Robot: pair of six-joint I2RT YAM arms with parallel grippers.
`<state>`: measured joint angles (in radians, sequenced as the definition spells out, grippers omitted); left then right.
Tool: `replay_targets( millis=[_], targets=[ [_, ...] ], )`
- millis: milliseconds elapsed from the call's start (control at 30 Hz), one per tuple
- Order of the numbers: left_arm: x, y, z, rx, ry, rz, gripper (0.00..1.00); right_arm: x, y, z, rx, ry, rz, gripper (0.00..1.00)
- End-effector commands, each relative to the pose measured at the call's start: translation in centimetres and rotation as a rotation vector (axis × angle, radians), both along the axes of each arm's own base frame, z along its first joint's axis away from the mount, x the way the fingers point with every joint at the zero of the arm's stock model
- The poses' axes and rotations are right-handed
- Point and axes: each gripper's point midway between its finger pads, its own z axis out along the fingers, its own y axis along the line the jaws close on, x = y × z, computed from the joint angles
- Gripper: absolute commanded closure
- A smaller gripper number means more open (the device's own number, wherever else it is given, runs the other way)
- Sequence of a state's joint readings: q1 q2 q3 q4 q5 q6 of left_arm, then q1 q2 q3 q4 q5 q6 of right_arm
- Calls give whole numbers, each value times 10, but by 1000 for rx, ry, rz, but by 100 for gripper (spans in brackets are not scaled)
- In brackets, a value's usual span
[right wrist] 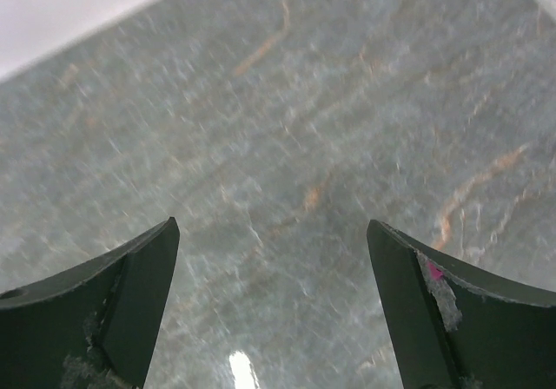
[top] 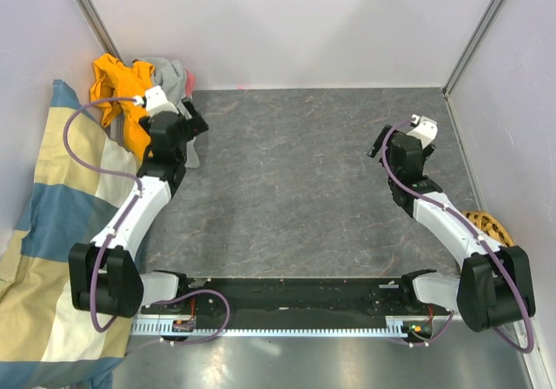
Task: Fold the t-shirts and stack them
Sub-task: Grab the tshirt from the pile
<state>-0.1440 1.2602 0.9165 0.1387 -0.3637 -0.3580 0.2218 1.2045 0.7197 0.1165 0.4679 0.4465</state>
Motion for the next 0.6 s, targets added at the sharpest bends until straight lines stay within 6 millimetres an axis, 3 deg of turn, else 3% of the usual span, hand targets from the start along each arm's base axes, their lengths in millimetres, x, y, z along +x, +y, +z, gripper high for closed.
replay_targets(
  millis=[0, 167, 233, 267, 333, 367, 567],
  targets=[
    [11, 13, 9, -21, 81, 13, 0, -4, 9, -23, 9, 129, 22, 2],
    [24, 40, 29, -15, 66, 27, 0, -8, 20, -28, 26, 150, 68, 2],
    [30, 52, 26, 63, 105, 65, 0, -11, 23, -29, 30, 155, 80, 2],
    [37, 56, 42, 84, 90, 78, 0, -12, 24, -29, 31, 155, 84, 2],
    [46, 62, 30, 131, 161, 90, 2, -15, 28, -29, 35, 155, 100, 2],
    [52, 64, 43, 141, 142, 97, 3, -16, 28, -30, 36, 159, 104, 2],
    [79, 73, 34, 206, 186, 122, 6, -23, 30, -37, 37, 179, 116, 2]
  ],
)
